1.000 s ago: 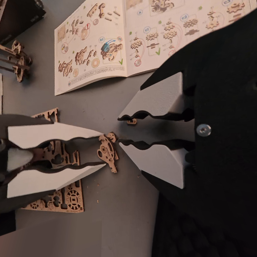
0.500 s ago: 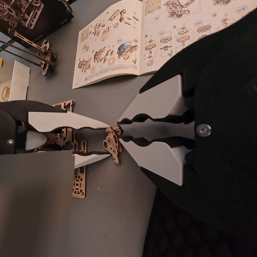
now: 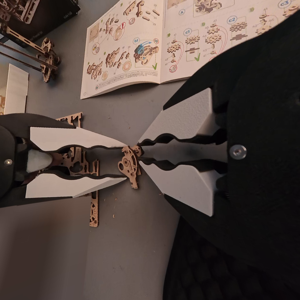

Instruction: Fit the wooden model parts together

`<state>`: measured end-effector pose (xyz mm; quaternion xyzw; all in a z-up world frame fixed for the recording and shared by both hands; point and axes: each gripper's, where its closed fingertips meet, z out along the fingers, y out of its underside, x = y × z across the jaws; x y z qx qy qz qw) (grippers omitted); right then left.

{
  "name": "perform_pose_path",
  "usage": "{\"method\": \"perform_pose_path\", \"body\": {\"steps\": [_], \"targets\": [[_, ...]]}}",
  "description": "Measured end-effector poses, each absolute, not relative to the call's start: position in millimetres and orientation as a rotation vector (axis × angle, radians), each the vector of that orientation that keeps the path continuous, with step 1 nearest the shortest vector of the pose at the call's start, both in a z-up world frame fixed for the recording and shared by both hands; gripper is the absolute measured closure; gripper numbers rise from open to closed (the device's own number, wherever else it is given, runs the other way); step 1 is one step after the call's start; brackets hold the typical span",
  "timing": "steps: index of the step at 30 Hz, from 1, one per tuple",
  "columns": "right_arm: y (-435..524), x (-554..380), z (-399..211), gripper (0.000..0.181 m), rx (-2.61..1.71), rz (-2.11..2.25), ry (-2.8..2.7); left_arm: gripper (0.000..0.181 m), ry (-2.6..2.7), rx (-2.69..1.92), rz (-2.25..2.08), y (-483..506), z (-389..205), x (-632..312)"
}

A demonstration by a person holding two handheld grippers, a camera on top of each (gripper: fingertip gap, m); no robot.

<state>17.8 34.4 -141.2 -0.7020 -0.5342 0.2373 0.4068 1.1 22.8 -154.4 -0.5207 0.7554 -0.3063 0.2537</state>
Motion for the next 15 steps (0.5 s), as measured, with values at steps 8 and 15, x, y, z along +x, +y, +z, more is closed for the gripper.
{"method": "perform_pose_path", "body": {"steps": [8,15], "targets": [[33.9,18.4,-140.9,0.169,-1.775,0.590,-1.342,0.146,2.044,-1.430,-0.838,23.2,-154.5,1.4],[33.7,19.8,-137.8,0.166,-1.755,0.599,-1.341,0.159,2.073,-1.381,-0.839,20.6,-155.2,-0.9]]}}
